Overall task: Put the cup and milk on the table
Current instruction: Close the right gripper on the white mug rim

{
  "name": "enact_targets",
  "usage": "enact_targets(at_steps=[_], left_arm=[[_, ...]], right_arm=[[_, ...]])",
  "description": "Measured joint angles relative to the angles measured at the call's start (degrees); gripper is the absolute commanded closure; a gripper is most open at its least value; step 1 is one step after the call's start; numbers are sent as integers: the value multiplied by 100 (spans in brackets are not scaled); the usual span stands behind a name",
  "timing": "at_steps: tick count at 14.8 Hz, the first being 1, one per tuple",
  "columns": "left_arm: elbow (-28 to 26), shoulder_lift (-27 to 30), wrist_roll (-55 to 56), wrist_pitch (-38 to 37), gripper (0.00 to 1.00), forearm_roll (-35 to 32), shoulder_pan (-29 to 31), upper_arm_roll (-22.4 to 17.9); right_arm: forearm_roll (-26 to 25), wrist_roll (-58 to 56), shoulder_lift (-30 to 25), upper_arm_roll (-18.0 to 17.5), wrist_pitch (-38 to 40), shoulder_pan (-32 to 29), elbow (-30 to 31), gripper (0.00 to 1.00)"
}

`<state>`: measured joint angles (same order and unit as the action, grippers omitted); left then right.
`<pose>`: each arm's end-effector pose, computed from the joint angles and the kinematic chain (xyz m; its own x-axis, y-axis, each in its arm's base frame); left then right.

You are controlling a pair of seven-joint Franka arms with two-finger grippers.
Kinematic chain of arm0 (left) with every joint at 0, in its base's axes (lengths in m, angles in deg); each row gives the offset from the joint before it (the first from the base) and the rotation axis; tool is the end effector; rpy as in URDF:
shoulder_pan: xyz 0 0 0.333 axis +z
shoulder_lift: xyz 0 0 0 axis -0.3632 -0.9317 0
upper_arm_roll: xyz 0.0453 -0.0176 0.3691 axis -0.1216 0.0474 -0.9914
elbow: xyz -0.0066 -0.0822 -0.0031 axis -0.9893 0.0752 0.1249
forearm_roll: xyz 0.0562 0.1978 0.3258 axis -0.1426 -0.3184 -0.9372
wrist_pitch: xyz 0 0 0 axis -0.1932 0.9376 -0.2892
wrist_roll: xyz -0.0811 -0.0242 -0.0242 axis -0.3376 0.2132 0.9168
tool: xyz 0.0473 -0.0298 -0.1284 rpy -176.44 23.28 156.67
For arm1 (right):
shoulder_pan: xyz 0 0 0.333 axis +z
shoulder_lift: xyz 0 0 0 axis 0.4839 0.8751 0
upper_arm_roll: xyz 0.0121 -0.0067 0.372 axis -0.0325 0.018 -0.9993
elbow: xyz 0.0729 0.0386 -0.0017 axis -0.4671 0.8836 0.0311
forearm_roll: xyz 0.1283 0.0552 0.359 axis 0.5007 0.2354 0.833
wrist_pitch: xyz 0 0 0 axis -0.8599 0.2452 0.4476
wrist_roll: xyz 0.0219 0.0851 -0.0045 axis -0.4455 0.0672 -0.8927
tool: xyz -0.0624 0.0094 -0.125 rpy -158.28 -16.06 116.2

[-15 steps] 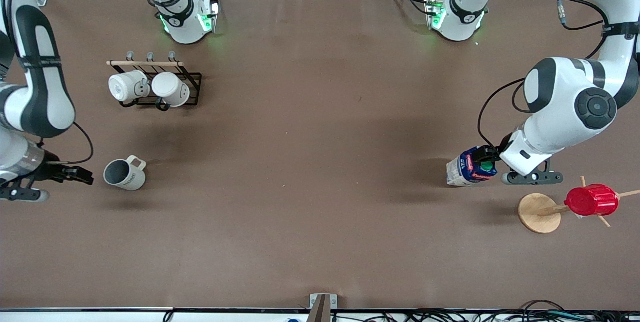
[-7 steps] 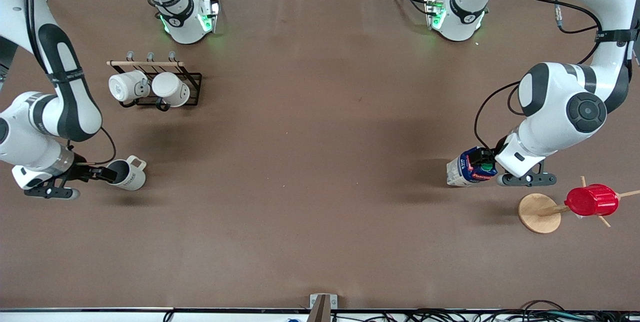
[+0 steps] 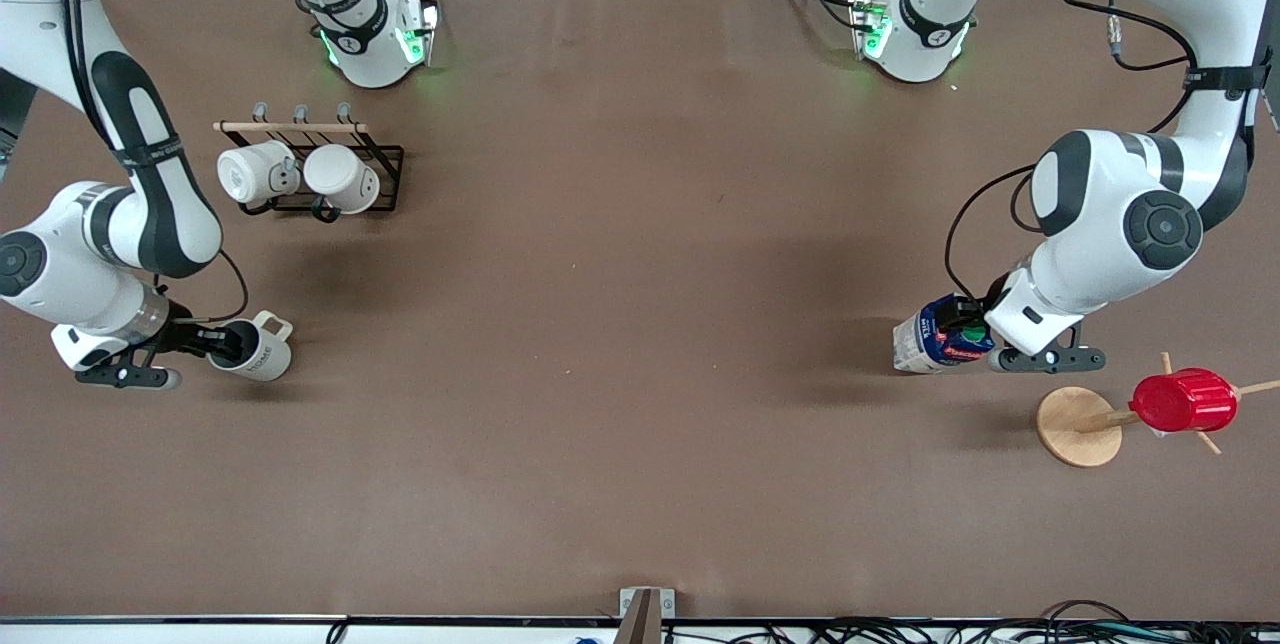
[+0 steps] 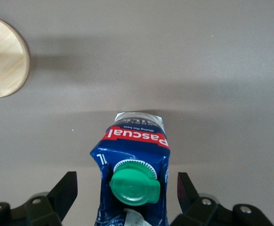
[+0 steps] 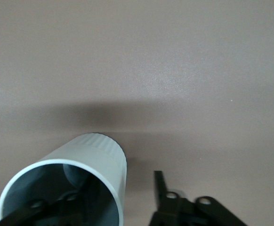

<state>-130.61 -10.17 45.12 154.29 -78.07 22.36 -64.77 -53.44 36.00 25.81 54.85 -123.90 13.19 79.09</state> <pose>0.6229 -0.0734 0.3627 0.9997 -0.0126 -0.0195 -0.0121 -0.9996 0.0268 0.6296 -0.1566 0.2552 0.9973 -0.0612 0.0416 -0.0621 -0.9979 0.0204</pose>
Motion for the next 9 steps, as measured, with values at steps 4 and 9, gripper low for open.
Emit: enact_targets(at_steps=[4,9], left_arm=[[-18,-1,3,6,23,0,4,-2],[-31,-1,3,7,38,0,3,-2]], right_arm=[[0,1,-5,-24,3,26,0,99],[2,5,-65,-65,60,91,-49,99]])
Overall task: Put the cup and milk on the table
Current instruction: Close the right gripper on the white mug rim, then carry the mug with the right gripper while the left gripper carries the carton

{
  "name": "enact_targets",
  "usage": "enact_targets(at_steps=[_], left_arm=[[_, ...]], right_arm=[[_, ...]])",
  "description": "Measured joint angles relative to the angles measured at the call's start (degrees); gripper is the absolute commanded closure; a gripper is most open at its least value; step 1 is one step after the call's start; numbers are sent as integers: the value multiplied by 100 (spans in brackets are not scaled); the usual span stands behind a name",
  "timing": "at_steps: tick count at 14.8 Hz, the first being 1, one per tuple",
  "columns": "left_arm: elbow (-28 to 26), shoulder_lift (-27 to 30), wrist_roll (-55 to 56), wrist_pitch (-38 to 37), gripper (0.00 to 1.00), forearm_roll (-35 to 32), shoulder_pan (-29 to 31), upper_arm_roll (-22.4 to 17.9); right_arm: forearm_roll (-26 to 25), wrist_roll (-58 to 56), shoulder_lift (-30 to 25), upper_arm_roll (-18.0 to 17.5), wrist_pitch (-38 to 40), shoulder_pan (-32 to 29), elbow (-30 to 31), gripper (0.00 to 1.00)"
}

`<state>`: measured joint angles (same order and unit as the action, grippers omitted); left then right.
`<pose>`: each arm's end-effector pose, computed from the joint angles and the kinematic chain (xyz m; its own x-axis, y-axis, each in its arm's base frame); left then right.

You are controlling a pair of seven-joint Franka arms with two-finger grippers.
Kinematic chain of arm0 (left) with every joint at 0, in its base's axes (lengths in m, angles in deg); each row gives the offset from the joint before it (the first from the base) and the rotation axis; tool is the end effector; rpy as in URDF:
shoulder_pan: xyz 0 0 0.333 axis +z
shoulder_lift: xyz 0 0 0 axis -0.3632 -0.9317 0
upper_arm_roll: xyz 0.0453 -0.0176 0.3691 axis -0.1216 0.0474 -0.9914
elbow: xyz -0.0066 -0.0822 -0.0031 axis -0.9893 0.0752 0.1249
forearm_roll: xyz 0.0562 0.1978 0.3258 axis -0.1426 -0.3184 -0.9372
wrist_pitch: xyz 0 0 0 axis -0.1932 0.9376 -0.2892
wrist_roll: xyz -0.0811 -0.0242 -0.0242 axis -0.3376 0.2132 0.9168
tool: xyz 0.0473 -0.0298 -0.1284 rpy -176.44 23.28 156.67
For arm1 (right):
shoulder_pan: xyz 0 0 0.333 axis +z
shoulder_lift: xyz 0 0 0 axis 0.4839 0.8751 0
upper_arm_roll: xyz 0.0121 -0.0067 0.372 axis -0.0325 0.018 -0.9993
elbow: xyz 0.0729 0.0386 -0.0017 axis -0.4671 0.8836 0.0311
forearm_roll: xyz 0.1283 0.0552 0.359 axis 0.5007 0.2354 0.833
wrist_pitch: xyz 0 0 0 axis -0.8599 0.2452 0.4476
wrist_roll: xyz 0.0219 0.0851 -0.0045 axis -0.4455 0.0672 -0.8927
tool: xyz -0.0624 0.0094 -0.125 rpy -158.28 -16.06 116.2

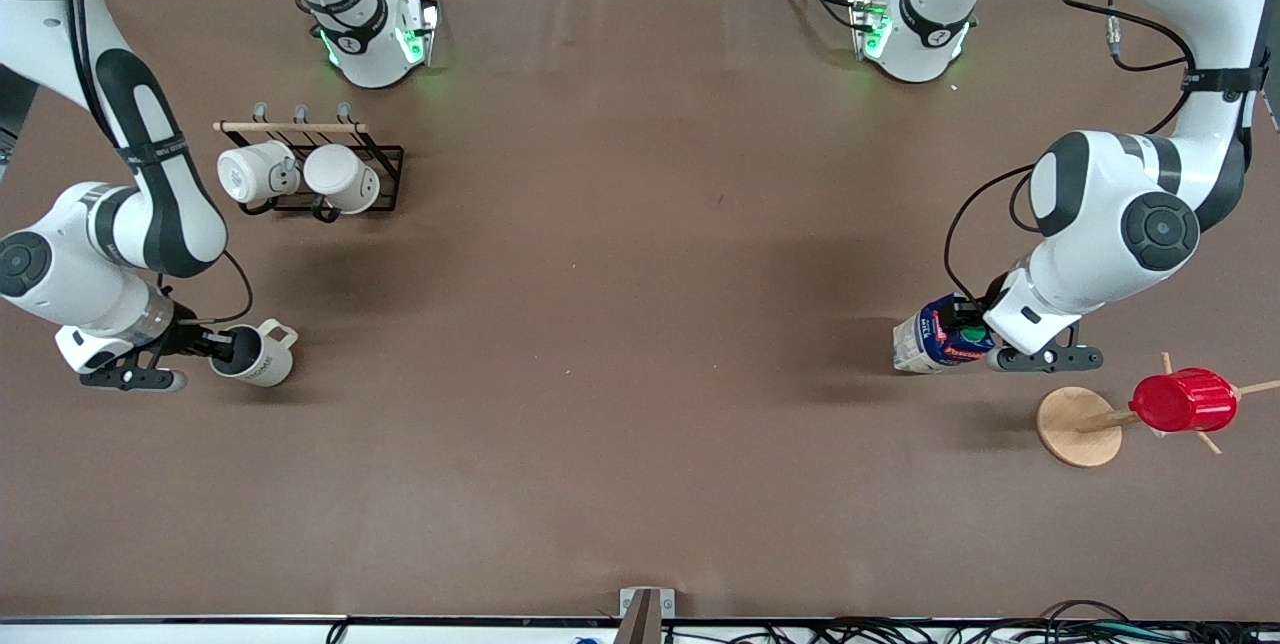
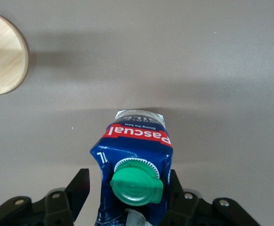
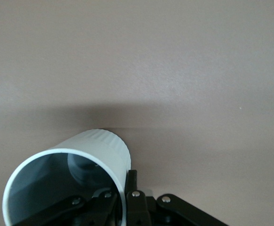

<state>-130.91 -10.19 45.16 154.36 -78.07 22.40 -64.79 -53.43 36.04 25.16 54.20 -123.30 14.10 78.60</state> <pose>0.6216 -0.0727 0.3603 0.9997 -0.0111 -0.0239 -0.0105 -0.9996 0.0263 0.6360 -0.1405 0.2652 0.9980 -0.0365 0.0519 -0.0375 -0.9991 0.0176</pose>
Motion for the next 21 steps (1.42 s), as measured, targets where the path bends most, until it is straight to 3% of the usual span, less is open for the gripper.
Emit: enact_targets(at_steps=[2,4,7,15,21], left_arm=[[-4,0,0,0,55,0,-3,4],[-8,0,1,0,64,0,-8,14],[0,1,1,4,65,0,-10,20],[72,-1,0,-1,76,0,-59,24],[530,-38,0,-464,82,0,-89,24]], right_arm=[[1,147,-66,-12,393,155,-194,99],[2,618,-156,-28,1051,414,-532,99],[4,1674,-222,-60,1592,1103,-1001,99],[46,4028,-174,-89,1616,3319,-1591,98],[71,5517,597,-73,1546,4511,-2131,98]])
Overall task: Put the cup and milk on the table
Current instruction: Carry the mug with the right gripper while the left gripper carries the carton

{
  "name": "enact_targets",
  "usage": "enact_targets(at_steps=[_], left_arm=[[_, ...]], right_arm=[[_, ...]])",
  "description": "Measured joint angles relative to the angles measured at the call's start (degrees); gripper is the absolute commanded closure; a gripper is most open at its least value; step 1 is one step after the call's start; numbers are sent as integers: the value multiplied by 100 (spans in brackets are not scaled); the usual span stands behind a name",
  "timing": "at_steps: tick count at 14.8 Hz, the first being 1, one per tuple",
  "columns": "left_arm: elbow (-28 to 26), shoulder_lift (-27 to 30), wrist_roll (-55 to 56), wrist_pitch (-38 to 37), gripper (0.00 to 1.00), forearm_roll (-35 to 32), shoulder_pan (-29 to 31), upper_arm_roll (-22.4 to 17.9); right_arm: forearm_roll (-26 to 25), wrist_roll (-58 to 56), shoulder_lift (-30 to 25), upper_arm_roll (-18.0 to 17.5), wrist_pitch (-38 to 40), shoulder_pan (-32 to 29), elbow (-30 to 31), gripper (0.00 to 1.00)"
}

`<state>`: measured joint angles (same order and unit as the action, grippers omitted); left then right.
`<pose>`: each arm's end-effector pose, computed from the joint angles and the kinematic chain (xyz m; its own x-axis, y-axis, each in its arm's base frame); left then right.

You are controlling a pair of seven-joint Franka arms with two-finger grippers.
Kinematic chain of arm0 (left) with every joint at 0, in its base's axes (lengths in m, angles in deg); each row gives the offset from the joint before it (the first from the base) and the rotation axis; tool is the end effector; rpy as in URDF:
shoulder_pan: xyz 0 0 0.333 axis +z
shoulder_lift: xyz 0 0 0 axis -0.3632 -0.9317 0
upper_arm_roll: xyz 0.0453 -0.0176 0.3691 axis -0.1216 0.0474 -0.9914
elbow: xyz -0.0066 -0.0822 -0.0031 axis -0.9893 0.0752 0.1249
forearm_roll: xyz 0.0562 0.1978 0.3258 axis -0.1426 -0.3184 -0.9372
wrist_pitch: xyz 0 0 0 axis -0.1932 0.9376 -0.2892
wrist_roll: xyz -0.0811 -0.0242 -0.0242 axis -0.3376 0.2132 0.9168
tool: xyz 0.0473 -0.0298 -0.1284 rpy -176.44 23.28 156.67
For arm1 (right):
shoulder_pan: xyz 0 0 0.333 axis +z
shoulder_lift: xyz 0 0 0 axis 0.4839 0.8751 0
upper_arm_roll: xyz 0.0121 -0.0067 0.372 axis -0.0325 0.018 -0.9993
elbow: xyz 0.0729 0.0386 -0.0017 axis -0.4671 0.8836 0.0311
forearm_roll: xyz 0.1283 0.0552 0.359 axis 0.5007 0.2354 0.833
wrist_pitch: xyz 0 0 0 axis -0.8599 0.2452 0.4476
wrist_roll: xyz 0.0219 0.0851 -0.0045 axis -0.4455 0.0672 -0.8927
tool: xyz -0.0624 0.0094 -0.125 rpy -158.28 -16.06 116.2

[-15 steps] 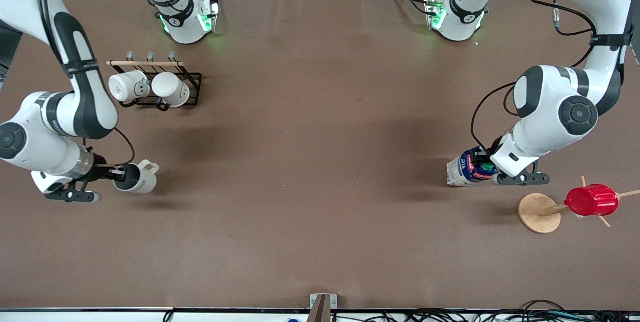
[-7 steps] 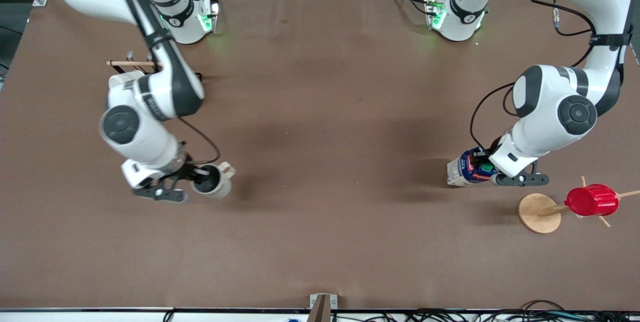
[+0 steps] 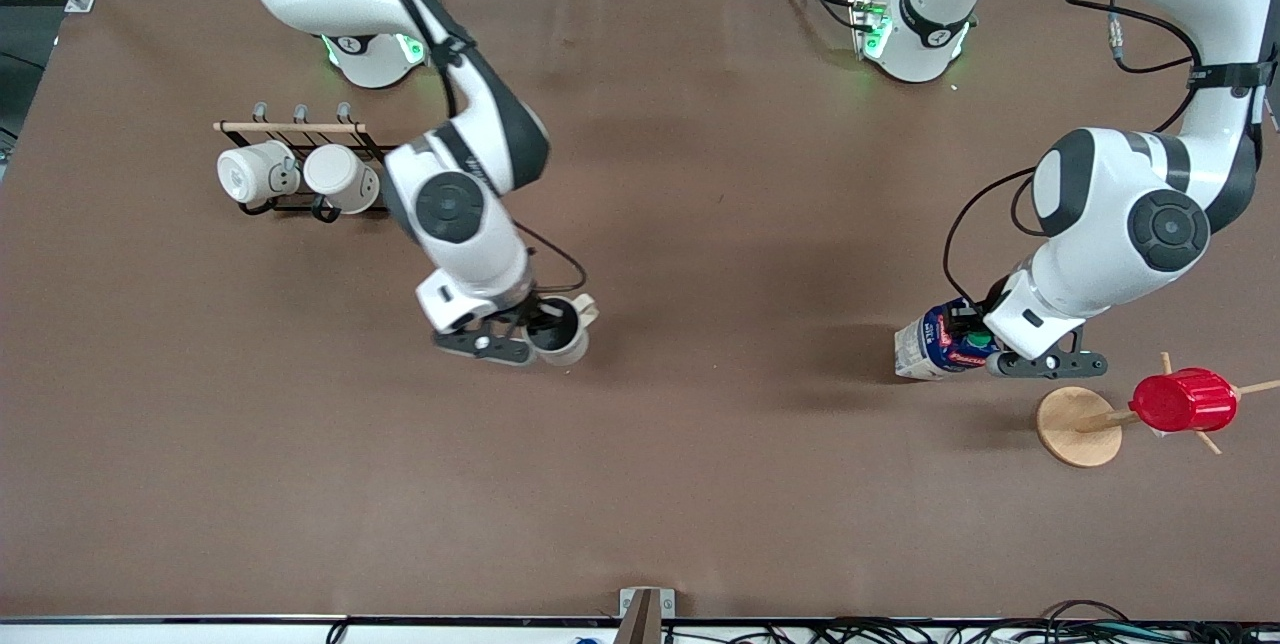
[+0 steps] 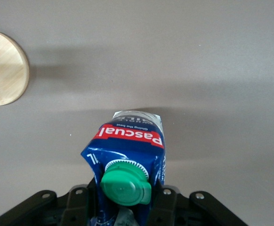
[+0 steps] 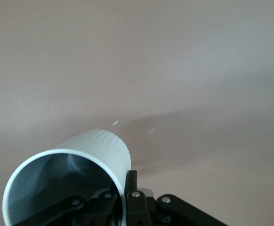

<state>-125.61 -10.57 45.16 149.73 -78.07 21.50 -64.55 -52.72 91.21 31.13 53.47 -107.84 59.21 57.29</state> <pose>0.6355 -0.0852 0.3902 0.9994 -0.0290 -0.0188 -0.0285 -0.9992 0.0282 0.6118 0.3961 0.3289 0.9750 -0.2196 0.0331 -0.2182 -0.9751 -0.0406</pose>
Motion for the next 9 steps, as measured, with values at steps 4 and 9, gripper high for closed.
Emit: enact_targets(at_steps=[4,9], left_arm=[[391,-13,0,-508,82,0,12,-4],[866,45,0,-1421,82,0,1,0]], right_arm=[[-13,380,598,27,-24,376,-470,96],[-131,389,701,79,-245,406,-505,84]])
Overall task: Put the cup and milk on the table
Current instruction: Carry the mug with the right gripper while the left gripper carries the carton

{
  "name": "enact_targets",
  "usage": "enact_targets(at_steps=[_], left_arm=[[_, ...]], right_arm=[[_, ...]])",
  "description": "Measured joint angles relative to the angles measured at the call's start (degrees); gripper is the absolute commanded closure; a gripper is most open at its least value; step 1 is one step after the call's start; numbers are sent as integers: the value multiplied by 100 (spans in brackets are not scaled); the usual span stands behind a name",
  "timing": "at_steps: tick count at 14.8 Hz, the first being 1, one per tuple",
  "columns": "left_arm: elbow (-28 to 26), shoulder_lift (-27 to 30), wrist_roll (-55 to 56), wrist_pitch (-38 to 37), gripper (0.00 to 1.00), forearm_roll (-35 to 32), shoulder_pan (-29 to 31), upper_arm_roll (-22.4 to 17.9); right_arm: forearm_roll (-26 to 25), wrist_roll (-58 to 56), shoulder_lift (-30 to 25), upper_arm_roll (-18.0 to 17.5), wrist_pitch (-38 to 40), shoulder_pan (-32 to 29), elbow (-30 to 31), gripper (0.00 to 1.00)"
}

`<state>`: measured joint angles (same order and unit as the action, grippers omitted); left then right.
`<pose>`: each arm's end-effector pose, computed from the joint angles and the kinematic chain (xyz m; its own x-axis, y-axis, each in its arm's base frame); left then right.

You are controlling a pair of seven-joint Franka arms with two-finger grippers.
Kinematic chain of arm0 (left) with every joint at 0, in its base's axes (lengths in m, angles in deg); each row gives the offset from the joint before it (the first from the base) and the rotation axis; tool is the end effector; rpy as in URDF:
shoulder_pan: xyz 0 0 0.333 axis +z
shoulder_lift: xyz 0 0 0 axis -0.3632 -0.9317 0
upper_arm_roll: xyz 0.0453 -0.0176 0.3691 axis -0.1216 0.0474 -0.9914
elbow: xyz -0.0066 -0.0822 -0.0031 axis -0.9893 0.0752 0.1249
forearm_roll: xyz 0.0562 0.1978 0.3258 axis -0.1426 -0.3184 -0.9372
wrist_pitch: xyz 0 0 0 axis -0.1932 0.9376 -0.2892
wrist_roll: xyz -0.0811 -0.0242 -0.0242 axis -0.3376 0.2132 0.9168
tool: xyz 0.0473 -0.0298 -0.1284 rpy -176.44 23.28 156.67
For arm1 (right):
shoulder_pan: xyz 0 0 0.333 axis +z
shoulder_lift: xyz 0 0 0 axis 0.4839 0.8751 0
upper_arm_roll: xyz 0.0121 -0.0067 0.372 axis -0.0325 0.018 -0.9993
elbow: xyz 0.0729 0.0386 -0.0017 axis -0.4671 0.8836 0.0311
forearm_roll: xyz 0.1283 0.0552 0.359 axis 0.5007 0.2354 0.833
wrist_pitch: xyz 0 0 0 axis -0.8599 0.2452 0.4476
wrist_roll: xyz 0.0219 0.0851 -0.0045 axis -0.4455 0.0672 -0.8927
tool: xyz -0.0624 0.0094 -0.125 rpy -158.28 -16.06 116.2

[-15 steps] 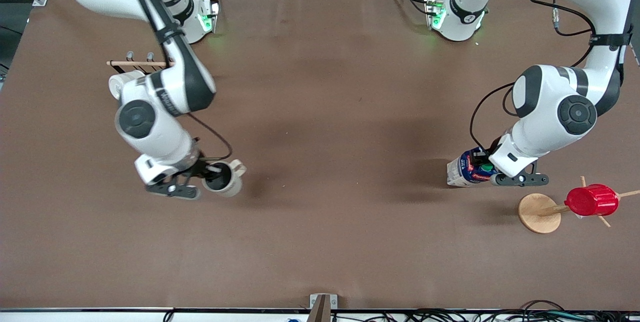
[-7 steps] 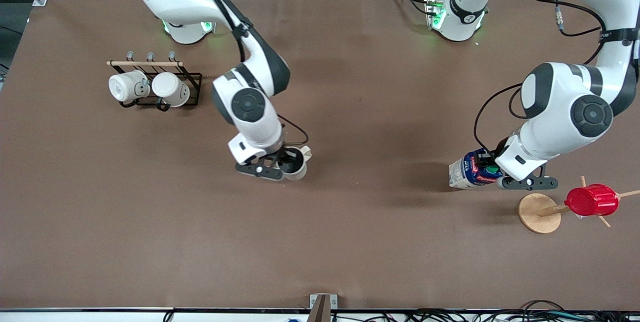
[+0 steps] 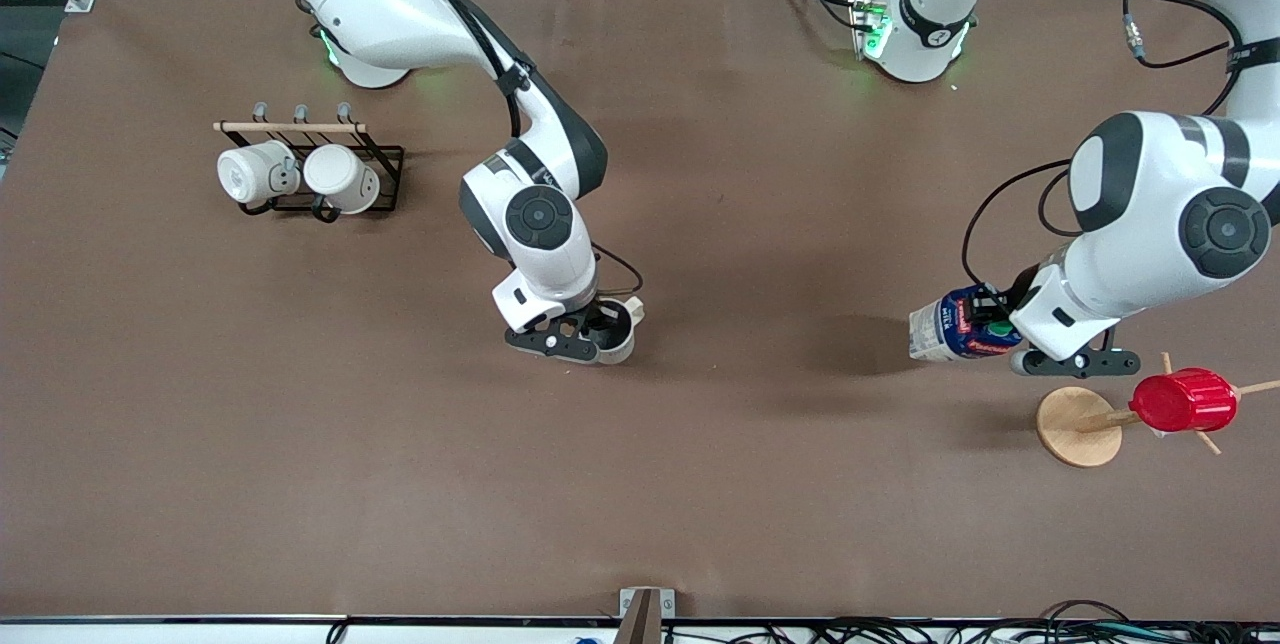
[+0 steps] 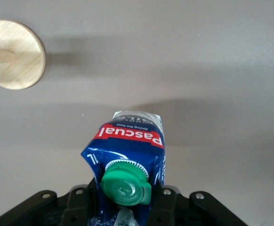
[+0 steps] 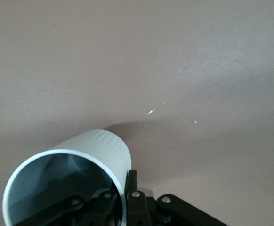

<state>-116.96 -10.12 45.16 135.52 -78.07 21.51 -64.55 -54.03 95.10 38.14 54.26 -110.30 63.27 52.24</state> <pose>0.6365 -0.0825 0.4434 0.9939 -0.0281 -0.1070 -0.0267 -0.9995 0.0148 0.6101 0.4459 0.2820 0.9748 -0.2169 0.0520 -0.2153 -0.9759 -0.0356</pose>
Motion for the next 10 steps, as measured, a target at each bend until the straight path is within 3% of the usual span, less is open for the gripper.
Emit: enact_targets(at_steps=[1,3,5,7,10], left_arm=[[138,24,0,-185,82,0,-23,7],[279,51,1,-312,82,0,-91,31],[313,37,55,-317,82,0,-229,40],[343,-19,184,-317,82,0,-443,52],[375,-124,758,-316,82,0,-852,65]], right_arm=[[-2,0,17,0,-10,0,0,70],[-6,0,39,0,-19,6,0,28],[-11,0,42,0,-20,15,-3,9],[-13,0,39,36,-19,5,-30,0],[-28,-1,-140,216,206,-111,-187,0]])
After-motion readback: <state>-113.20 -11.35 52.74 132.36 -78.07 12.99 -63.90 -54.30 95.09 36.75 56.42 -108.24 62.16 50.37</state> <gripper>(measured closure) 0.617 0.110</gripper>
